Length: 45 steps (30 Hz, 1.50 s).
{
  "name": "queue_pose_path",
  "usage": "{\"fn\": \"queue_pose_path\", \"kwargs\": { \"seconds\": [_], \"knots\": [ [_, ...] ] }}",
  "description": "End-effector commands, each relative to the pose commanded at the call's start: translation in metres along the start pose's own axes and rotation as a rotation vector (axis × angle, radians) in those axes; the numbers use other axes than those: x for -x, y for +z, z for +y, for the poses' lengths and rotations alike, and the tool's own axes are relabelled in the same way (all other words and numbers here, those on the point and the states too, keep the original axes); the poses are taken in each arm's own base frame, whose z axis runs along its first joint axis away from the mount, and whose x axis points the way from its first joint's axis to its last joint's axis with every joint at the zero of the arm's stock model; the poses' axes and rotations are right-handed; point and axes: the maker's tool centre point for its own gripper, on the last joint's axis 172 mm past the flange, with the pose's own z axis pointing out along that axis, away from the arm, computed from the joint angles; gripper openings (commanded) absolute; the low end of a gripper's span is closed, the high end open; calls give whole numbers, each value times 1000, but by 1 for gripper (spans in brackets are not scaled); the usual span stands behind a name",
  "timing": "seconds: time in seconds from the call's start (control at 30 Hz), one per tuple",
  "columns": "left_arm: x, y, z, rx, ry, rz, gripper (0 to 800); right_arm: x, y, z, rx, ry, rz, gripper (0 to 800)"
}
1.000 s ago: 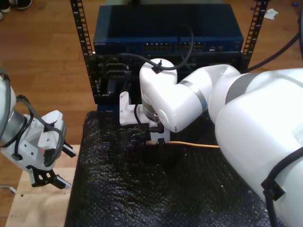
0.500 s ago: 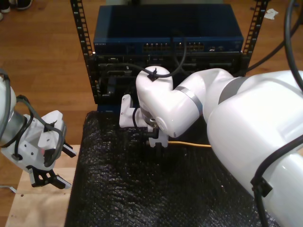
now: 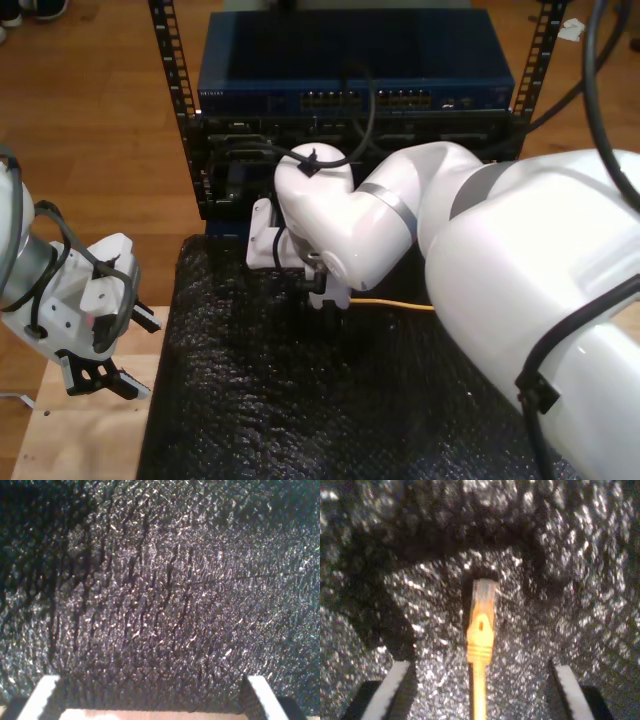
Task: Grab the cable and plug it in
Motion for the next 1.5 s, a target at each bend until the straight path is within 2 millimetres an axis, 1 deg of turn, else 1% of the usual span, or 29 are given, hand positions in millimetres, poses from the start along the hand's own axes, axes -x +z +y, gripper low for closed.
{"fn": "queue_pose_path", "kwargs": {
  "seconds": [0.23, 0.33, 0.4, 0.5, 0.6, 0.87, 0.97, 1.13, 1.23, 1.33, 1.5],
  "knots": [
    [0, 0, 0, 1, -1, 0, 800, 0, 1, 0, -1, 4, -1, 549],
    [0, 0, 0, 1, -1, 0, 800, 0, 1, 0, -1, 6, -1, 508],
    [0, 0, 0, 0, 0, 0, 800, 0, 1, 0, -1, 6, -1, 452],
    [0, 0, 0, 0, 0, 0, 800, 0, 1, 0, 0, 6, 0, 436],
    [0, 0, 0, 0, 0, 0, 800, -1, 1, 0, 1, 6, 1, 381],
    [0, 0, 0, 0, 2, 0, 800, -1, 1, 0, 1, 7, 1, 338],
    [0, 0, 0, 0, 2, 0, 800, -1, 1, 0, 1, 7, 1, 303],
    [0, 0, 0, 0, 2, 0, 800, -1, 1, 0, 1, 7, 1, 283],
    [0, 0, 0, 0, 2, 0, 800, -1, 1, 0, 1, 7, 1, 246],
    [0, 0, 0, 1, 1, 0, 800, -1, 1, 0, 1, 7, 1, 240],
    [0, 0, 0, 0, 2, 0, 800, 0, 1, 2, 9, 2, -5, 185]
  ]
}}
